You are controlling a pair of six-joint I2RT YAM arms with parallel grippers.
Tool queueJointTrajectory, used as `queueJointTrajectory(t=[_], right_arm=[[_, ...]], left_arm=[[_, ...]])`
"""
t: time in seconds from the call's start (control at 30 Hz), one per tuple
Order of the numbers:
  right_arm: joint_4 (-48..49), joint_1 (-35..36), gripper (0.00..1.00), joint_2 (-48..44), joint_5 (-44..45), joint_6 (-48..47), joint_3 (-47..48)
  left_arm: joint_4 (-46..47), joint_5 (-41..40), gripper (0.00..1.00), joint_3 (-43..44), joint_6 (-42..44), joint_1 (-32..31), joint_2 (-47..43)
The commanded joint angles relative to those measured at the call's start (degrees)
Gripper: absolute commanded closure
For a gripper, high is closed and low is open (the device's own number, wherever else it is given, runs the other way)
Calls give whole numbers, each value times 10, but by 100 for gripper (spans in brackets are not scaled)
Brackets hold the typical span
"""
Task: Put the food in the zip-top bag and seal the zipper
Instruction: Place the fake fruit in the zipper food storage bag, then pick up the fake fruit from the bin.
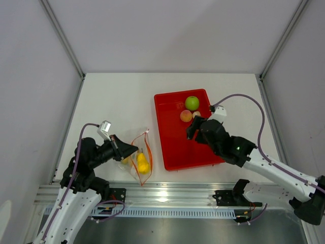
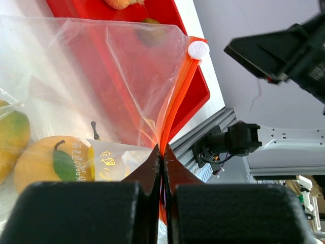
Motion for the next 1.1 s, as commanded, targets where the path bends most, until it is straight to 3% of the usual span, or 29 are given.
queueJointTrajectory(t=[0.0, 0.2, 0.33, 0.7, 1.07], right_arm=[[-2, -89, 22, -22, -37, -32, -29], [13, -195, 22, 24, -42, -26, -41], [29, -227, 22, 80, -48, -18, -35], [39, -252, 20, 256, -18, 6, 24], [73, -266, 19, 370, -20, -28, 62]], left_arm=[[34, 14, 100, 11, -9, -4, 4], [39, 17, 99, 4, -7, -4, 9], [39, 15, 99, 4, -4, -4, 11], [48, 18, 99, 5, -5, -4, 22], [49, 18, 99, 7, -3, -4, 23]])
